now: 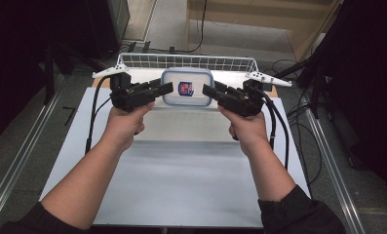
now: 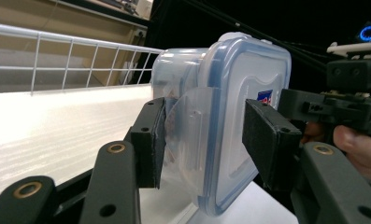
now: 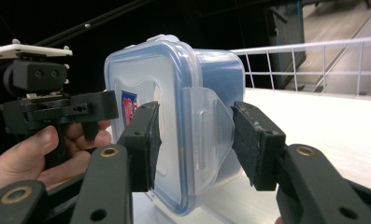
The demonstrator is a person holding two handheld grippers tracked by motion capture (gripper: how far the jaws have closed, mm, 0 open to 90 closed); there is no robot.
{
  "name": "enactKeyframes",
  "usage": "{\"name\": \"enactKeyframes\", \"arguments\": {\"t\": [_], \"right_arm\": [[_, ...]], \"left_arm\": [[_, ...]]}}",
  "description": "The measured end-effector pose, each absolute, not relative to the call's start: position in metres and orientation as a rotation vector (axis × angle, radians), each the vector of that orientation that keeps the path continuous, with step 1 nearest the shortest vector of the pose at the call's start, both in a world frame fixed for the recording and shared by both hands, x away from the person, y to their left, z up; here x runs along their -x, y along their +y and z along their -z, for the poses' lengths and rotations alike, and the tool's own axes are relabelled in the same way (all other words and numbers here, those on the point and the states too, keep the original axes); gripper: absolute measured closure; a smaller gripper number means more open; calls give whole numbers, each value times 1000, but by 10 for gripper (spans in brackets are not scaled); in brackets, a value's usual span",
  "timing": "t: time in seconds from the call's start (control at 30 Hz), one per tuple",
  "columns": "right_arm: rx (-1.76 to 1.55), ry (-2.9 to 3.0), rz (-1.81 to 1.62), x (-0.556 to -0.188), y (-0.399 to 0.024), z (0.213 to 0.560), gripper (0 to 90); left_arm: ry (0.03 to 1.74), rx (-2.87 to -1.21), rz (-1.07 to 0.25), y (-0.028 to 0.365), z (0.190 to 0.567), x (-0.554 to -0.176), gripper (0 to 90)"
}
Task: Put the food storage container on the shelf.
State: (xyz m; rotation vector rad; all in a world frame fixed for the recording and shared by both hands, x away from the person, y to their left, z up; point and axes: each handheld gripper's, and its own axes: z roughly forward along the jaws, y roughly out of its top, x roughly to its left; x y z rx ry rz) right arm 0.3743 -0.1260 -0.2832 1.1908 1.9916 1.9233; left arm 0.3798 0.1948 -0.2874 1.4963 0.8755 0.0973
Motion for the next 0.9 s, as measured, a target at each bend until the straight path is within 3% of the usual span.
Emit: {"name": "enactKeyframes", "arguments": {"t": [0.9], "right_arm": [[-1546, 2106, -1995, -412, -141, 289, 560]], "left_arm": [[1093, -1407, 131, 194, 292, -404, 551]]}}
